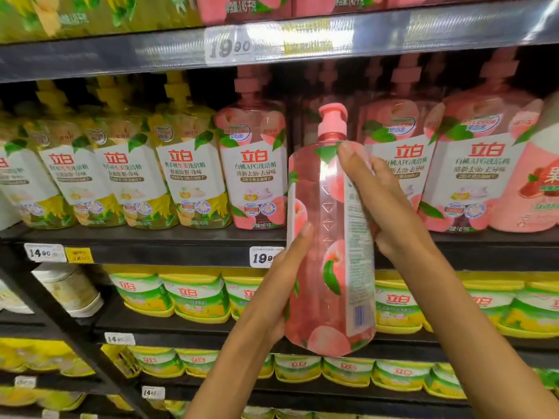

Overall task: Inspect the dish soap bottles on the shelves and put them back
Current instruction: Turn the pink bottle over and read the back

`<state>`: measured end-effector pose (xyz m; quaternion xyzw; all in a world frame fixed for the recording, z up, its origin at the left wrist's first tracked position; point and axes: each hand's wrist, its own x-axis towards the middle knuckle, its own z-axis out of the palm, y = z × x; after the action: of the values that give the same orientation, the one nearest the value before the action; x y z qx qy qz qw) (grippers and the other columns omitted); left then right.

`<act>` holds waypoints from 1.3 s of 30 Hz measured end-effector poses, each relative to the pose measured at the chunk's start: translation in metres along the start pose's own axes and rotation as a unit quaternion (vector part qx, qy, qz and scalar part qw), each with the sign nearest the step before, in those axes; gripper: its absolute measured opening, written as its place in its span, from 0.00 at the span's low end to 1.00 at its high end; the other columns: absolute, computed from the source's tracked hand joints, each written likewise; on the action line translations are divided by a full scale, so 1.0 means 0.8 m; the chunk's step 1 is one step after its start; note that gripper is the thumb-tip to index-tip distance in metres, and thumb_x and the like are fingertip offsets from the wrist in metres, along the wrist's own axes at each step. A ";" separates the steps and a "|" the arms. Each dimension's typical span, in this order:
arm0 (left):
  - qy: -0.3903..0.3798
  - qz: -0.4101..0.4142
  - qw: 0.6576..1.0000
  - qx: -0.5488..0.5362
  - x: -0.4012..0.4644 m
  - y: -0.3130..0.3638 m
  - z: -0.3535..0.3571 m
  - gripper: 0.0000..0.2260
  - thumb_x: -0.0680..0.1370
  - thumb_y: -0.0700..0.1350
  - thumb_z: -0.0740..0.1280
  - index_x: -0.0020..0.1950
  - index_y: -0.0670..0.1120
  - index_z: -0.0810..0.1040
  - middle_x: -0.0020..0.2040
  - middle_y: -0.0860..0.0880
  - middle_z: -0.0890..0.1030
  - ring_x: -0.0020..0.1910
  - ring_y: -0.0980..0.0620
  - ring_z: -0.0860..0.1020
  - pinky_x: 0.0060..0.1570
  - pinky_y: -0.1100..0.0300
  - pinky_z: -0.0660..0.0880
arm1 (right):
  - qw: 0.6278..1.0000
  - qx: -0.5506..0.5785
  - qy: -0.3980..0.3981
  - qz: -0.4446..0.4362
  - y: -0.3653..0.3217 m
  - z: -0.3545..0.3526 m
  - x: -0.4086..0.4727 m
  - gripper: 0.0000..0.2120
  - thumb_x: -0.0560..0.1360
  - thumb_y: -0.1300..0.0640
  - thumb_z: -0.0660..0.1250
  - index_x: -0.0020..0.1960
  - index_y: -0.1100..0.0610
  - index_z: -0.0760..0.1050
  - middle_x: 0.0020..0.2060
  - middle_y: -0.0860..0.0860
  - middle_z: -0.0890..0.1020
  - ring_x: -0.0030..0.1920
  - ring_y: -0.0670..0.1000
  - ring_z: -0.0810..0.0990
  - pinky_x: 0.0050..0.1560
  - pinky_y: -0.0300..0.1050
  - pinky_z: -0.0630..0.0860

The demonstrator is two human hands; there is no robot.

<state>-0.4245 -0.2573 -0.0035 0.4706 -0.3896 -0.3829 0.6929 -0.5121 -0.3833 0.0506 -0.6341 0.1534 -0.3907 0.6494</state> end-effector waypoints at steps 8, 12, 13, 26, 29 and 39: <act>-0.044 -0.104 0.984 -0.138 -0.015 0.000 -0.002 0.25 0.74 0.67 0.60 0.62 0.53 0.80 0.59 0.47 0.82 0.59 0.48 0.80 0.53 0.53 0.79 | 0.965 0.231 -0.104 0.067 0.000 -0.003 0.005 0.13 0.78 0.46 0.63 0.48 0.53 0.82 0.38 0.49 0.84 0.40 0.47 0.84 0.41 0.42 0.80; 0.006 -0.104 0.992 -0.067 -0.009 0.012 -0.012 0.27 0.78 0.64 0.51 0.70 0.52 0.72 0.57 0.50 0.83 0.57 0.54 0.81 0.53 0.57 0.80 | 0.984 0.160 -0.067 0.049 -0.007 -0.008 0.004 0.11 0.77 0.44 0.67 0.46 0.49 0.84 0.42 0.49 0.86 0.46 0.49 0.85 0.44 0.44 0.80; 0.002 -0.108 0.992 -0.059 -0.010 0.015 -0.012 0.27 0.75 0.67 0.54 0.69 0.57 0.73 0.61 0.51 0.81 0.60 0.53 0.79 0.57 0.55 0.78 | 0.988 0.137 -0.055 0.035 -0.008 -0.008 0.003 0.12 0.77 0.45 0.66 0.42 0.48 0.85 0.42 0.48 0.86 0.45 0.49 0.86 0.43 0.43 0.80; -0.022 -0.142 0.962 -0.233 -0.021 0.034 0.011 0.19 0.76 0.55 0.65 0.63 0.46 0.79 0.59 0.43 0.82 0.55 0.45 0.82 0.50 0.51 0.80 | 0.991 0.017 -0.069 0.115 -0.017 -0.019 -0.011 0.15 0.82 0.52 0.56 0.60 0.58 0.78 0.50 0.50 0.86 0.51 0.47 0.84 0.53 0.37 0.78; -0.053 -0.161 0.954 -0.247 -0.026 0.046 0.015 0.26 0.72 0.54 0.67 0.68 0.45 0.74 0.63 0.41 0.79 0.61 0.44 0.78 0.59 0.47 0.76 | 0.991 0.014 -0.093 0.097 -0.022 -0.021 -0.018 0.17 0.85 0.61 0.47 0.45 0.58 0.72 0.23 0.48 0.80 0.27 0.40 0.79 0.29 0.28 0.72; -0.003 -0.109 0.977 -0.185 -0.009 0.042 0.019 0.14 0.80 0.46 0.57 0.48 0.42 0.81 0.37 0.43 0.86 0.34 0.53 0.85 0.30 0.62 0.80 | 0.986 0.083 -0.041 0.140 -0.016 -0.012 -0.028 0.21 0.85 0.52 0.49 0.56 0.55 0.81 0.47 0.50 0.87 0.48 0.40 0.84 0.37 0.34 0.79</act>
<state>-0.4356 -0.2478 0.0310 0.3728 -0.2603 -0.5231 0.7208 -0.5373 -0.3728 0.0545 -0.5662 0.1810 -0.2808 0.7536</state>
